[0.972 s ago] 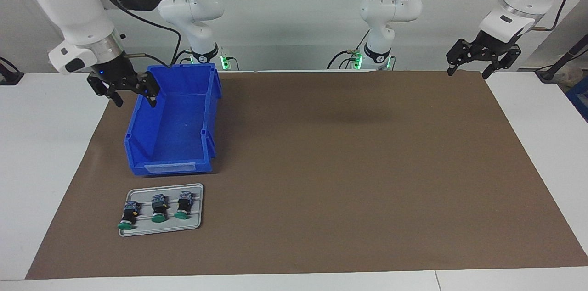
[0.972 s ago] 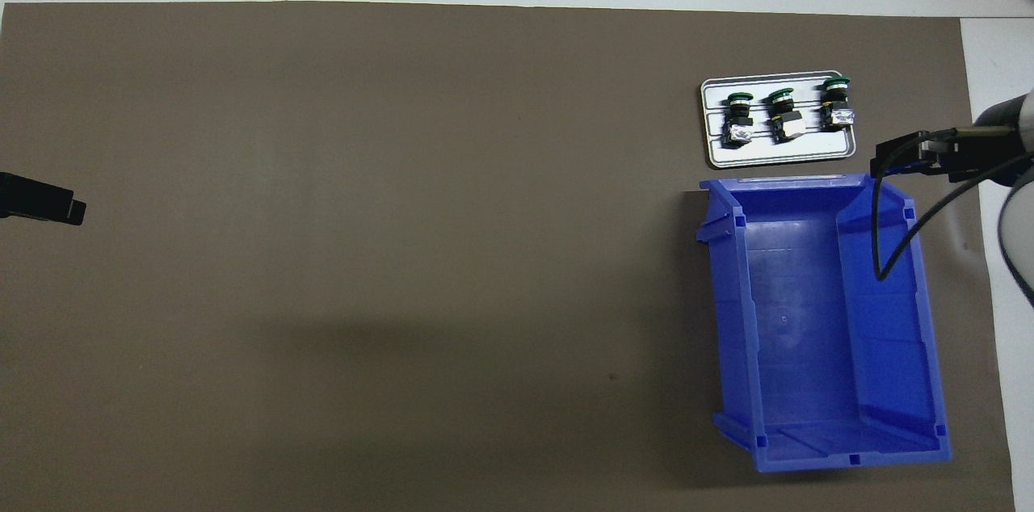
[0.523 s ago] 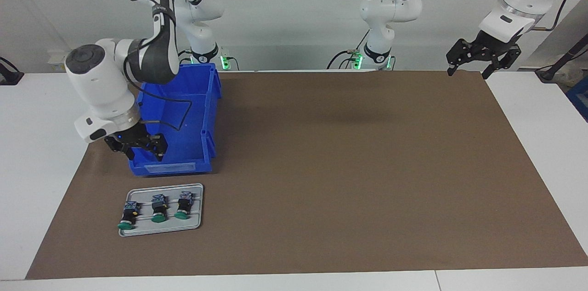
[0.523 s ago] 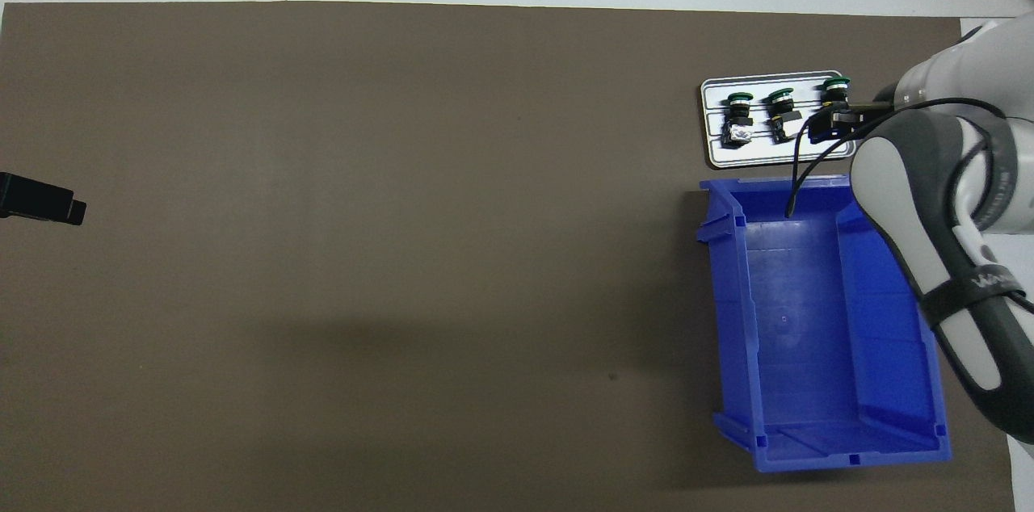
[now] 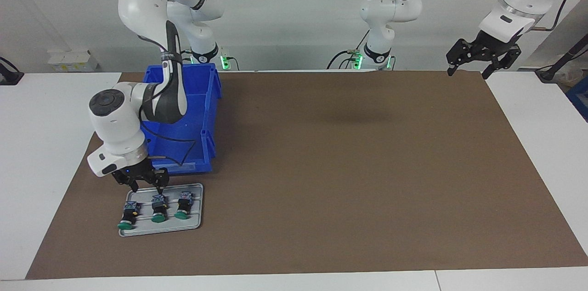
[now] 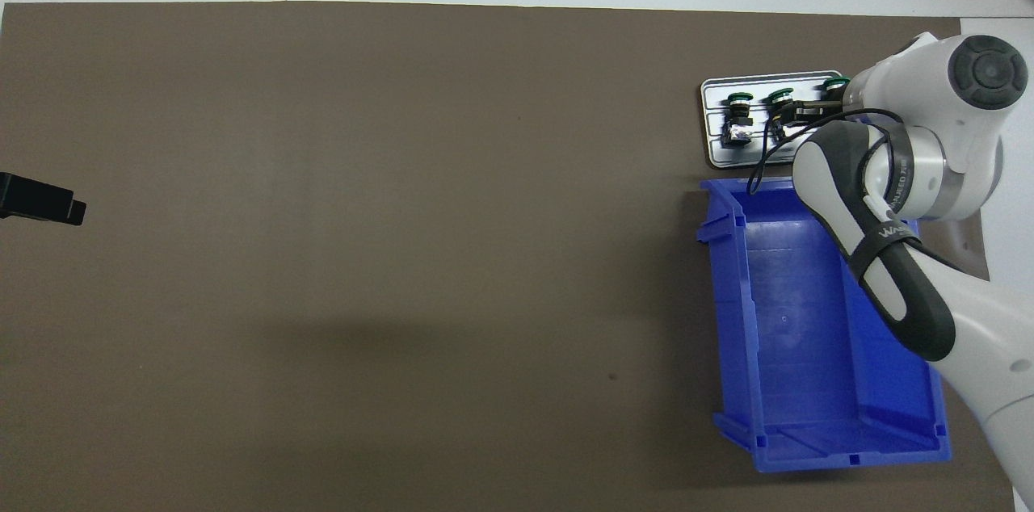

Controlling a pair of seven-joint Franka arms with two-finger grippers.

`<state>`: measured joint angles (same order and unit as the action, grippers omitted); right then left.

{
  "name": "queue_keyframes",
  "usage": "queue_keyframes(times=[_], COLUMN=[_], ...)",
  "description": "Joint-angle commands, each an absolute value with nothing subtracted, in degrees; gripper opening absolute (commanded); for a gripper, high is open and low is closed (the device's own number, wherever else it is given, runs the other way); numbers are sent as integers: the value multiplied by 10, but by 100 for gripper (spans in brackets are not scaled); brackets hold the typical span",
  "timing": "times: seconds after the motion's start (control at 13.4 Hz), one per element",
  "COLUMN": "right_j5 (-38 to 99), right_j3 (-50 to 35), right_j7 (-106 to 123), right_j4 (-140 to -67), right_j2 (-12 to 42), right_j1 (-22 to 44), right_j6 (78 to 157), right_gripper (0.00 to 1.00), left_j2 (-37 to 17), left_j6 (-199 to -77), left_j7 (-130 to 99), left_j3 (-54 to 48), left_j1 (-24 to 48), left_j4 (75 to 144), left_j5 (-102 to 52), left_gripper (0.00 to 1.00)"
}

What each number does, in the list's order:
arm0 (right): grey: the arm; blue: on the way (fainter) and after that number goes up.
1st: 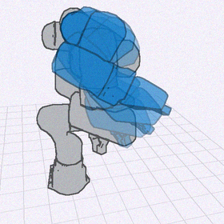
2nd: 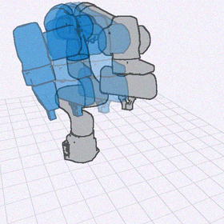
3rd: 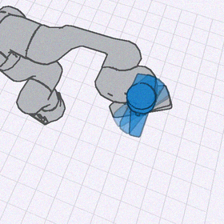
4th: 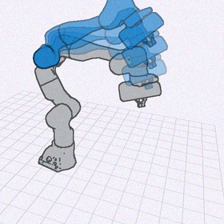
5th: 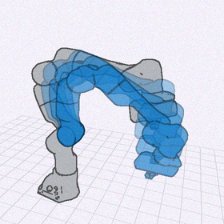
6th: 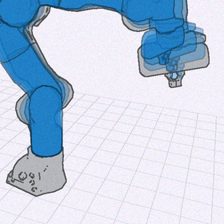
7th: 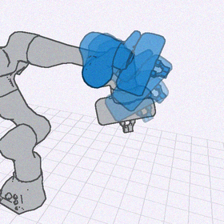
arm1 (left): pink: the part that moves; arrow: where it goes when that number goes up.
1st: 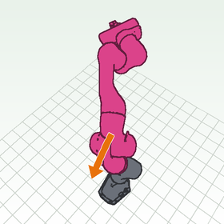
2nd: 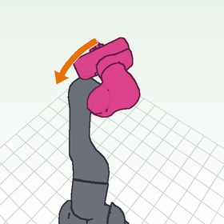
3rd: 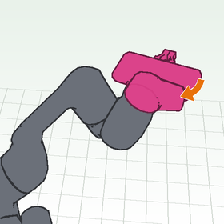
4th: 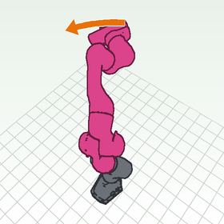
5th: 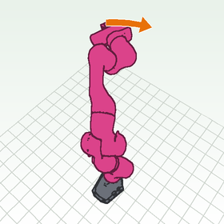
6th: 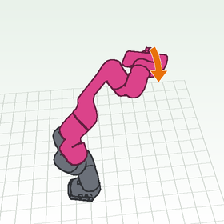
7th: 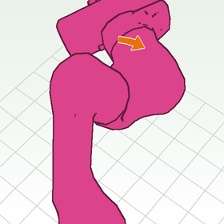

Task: Place and press button with both arms
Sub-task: 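Grasp a green-capped part from the tray with the right gripper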

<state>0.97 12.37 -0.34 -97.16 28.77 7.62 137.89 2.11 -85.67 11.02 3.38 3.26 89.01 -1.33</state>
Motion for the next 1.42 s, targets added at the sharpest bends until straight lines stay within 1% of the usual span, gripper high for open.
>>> queue_keyframes(times=[0.0, 0.07, 0.37, 0.67, 0.82, 1.05, 1.35], right_j5=[19, 19, 37, 45, 50, 53, 53], right_j3=[119, 117, 112, 112, 112, 112, 112], right_j7=[9, 8, 6, 6, 6, 6, 6], right_j4=[-958, -957, -956, -955, -946, -944, -943], right_j2=[317, 320, 331, 336, 337, 338, 338], right_j1=[71, 71, 71, 71, 71, 71, 71], right_j6=[1412, 1416, 1431, 1432, 1427, 1425, 1423], right_gripper=[73, 73, 66, 65, 57, 43, 28], left_j2=[36, 36, 36, 36, 36, 36, 36], left_j6=[-856, -856, -856, -856, -856, -856, -856], left_j7=[114, 114, 114, 114, 114, 114, 114], left_j3=[31, 31, 31, 31, 31, 31, 31], left_j1=[27, 27, 27, 27, 27, 27, 27], left_j4=[907, 907, 907, 907, 907, 907, 907], left_j5=[-7, -7, -7, -7, -7, -7, -7], left_gripper=[100, 100, 100, 100, 100, 100, 100])
